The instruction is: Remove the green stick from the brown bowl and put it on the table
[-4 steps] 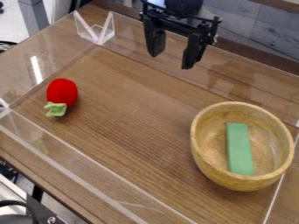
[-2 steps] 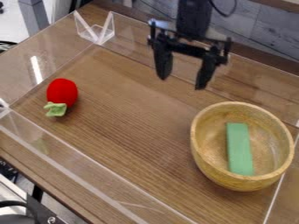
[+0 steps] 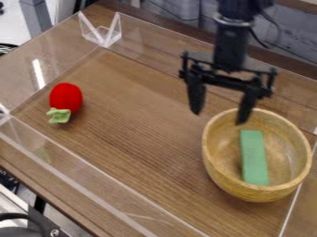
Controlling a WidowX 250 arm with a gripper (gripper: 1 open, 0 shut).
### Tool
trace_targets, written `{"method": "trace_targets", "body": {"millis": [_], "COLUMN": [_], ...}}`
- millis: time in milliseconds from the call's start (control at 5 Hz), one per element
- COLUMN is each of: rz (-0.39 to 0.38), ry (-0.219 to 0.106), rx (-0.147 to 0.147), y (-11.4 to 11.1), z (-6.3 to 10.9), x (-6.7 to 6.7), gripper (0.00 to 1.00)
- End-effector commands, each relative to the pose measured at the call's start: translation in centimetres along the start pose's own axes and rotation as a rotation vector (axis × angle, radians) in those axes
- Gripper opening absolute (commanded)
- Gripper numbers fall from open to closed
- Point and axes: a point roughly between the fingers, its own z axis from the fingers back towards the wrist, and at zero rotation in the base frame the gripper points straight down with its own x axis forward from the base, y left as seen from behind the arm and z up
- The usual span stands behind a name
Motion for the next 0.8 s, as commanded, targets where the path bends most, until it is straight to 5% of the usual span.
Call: {"method": "trace_targets", "body": {"millis": [0,200,600], "rz": [-0.013,-0.028,-0.052], "ry": [-0.069,-0.084,-0.127], "rx": [-0.043,-0.06,-0.085], "y": [-1.3,-1.8,-5.6], "z": [1.3,1.0,-3.1], "x": [-0.9,-1.5,-0.6], "gripper": [1.0,1.0,1.0]}}
